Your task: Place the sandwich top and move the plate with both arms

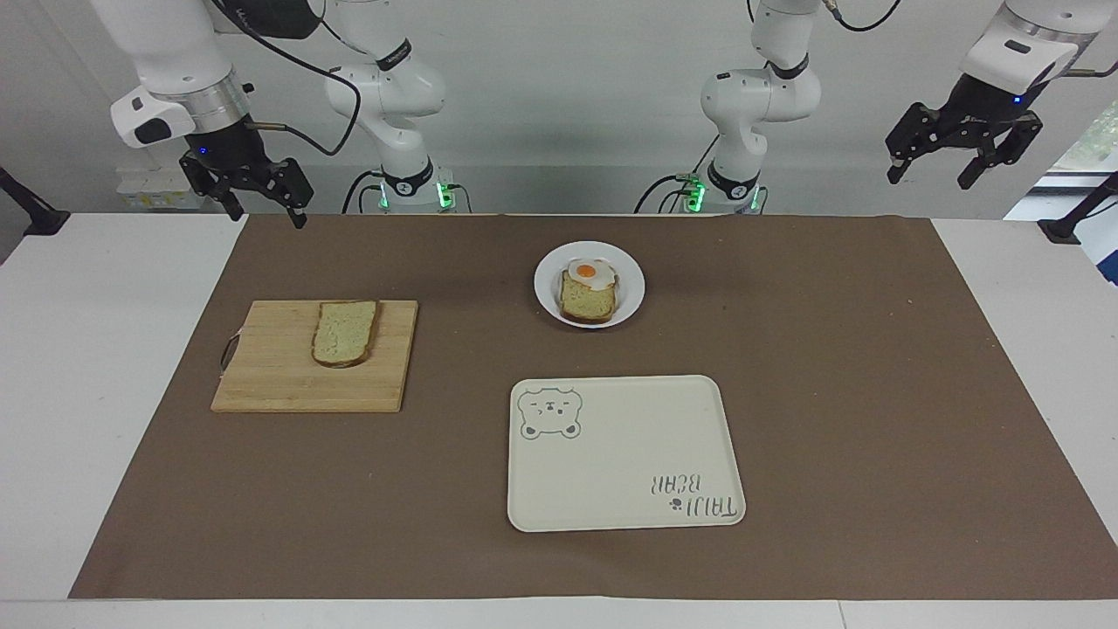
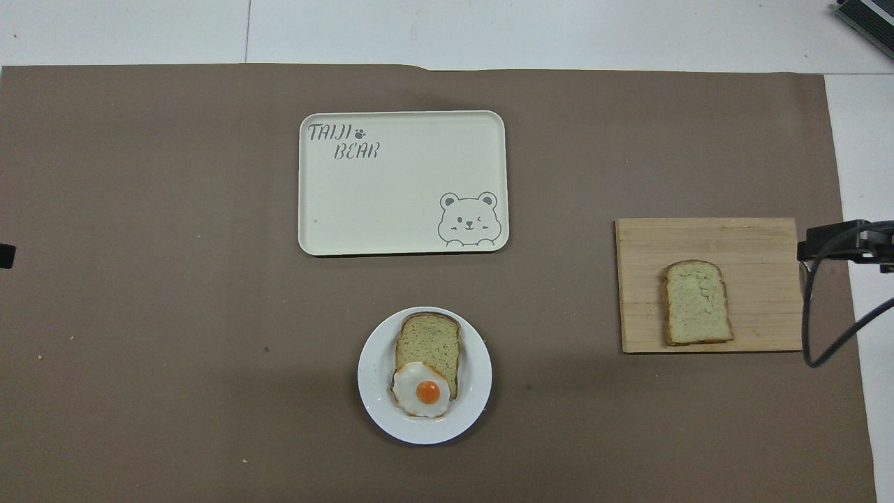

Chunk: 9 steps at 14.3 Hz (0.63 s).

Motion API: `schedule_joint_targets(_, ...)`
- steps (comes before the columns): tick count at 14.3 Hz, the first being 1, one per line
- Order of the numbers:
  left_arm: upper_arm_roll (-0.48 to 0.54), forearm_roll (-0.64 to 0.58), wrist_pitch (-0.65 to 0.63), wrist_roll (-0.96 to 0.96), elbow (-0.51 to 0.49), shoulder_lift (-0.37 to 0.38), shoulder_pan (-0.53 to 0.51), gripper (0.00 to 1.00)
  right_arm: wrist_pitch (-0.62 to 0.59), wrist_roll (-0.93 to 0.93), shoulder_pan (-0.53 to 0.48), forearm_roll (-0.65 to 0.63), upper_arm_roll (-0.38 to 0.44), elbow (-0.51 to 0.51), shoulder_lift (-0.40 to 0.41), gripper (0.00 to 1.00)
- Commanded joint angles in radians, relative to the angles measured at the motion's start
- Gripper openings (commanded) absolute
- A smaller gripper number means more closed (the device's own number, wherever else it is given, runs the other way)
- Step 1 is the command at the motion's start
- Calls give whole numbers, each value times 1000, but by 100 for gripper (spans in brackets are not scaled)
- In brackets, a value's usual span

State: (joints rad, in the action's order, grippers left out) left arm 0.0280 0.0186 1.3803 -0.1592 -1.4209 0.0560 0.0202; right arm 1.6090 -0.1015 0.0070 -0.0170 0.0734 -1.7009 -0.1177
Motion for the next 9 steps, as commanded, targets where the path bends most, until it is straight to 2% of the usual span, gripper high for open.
schedule_joint_targets(1, 0, -3, 3, -3, -27, 24, -5, 100, 5, 36, -16, 3, -3, -6, -7, 100)
schedule_joint_targets(6, 0, -3, 3, -3, -29, 24, -5, 100, 2, 36, -13, 2, -6, -8, -8, 100)
schedule_joint_targets(9, 0, -3, 3, -5, -27, 24, -5, 100, -70, 55, -19, 23, -4, 69, 36, 100)
